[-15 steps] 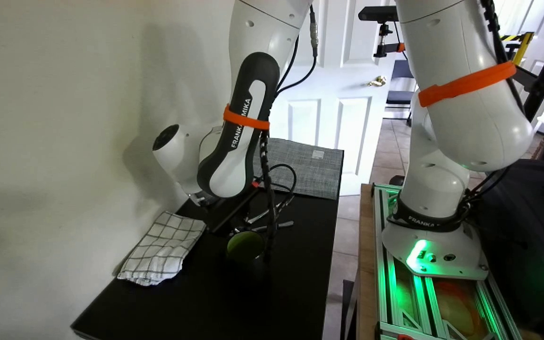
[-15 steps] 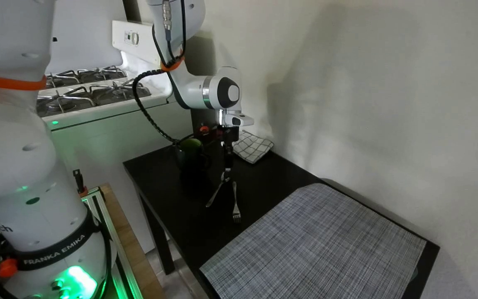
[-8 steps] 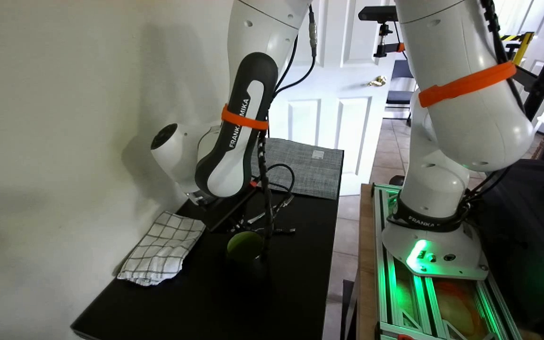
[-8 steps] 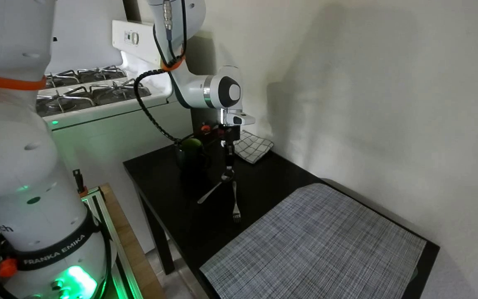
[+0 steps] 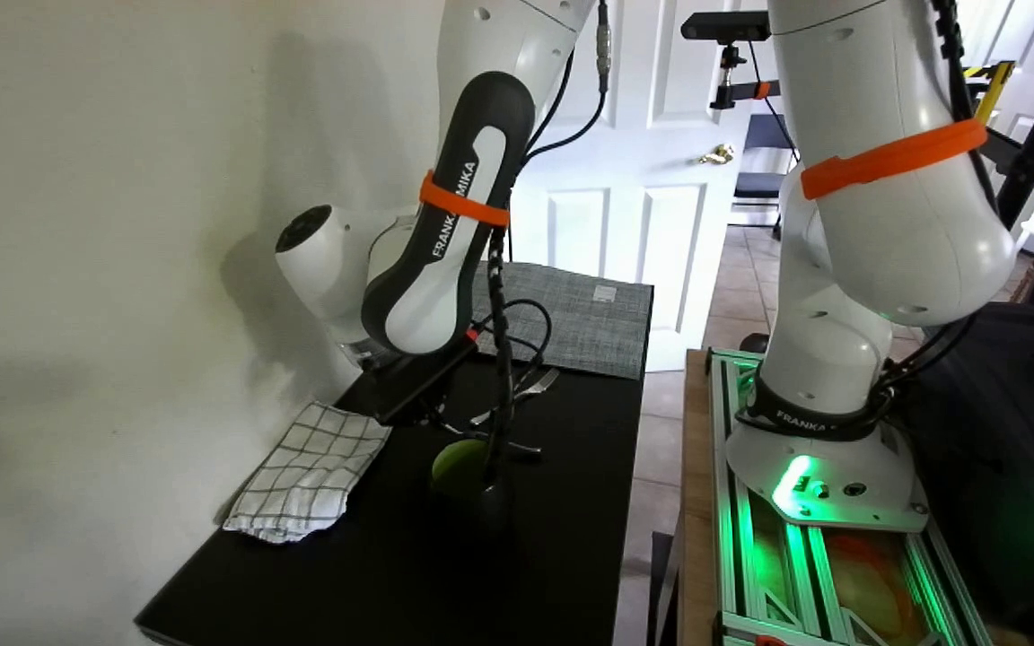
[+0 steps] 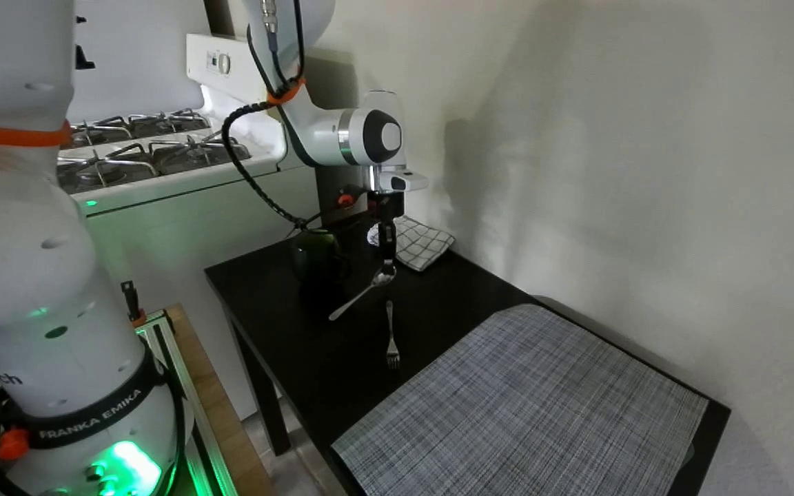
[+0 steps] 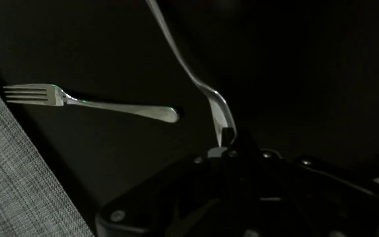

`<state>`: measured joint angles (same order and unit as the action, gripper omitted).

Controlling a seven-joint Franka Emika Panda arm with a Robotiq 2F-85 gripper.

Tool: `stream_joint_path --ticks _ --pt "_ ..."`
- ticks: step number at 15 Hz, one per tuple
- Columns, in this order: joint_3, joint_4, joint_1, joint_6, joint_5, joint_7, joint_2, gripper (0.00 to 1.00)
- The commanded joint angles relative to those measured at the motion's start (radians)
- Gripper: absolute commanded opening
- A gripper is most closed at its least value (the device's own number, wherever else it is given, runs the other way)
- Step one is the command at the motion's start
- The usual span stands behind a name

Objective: Pick a spoon and place it in the cup

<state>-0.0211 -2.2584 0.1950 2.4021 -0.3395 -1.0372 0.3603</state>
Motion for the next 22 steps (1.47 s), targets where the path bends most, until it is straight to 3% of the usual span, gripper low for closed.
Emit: stream_joint_path --ticks 1,7,11,14,18,22 --pt "0.020 -0.097 0.015 0.085 -0.019 0.005 -0.128 0.01" --pt "0.003 -0.274 -0.013 0.273 -0.063 0.029 -0.358 0.01" --pt "-0.023 -0.414 -0.049 0.438 -0.018 0.086 -0.519 0.01" --pt "-0.050 -0.485 -0.059 0.491 0.101 0.168 -0.616 0.01" --pt "-0.051 -0.549 -0.017 0.514 0.331 0.313 -0.732 0.01" --pt "-0.038 -0.497 0.038 0.489 0.514 0.447 -0.772 0.01"
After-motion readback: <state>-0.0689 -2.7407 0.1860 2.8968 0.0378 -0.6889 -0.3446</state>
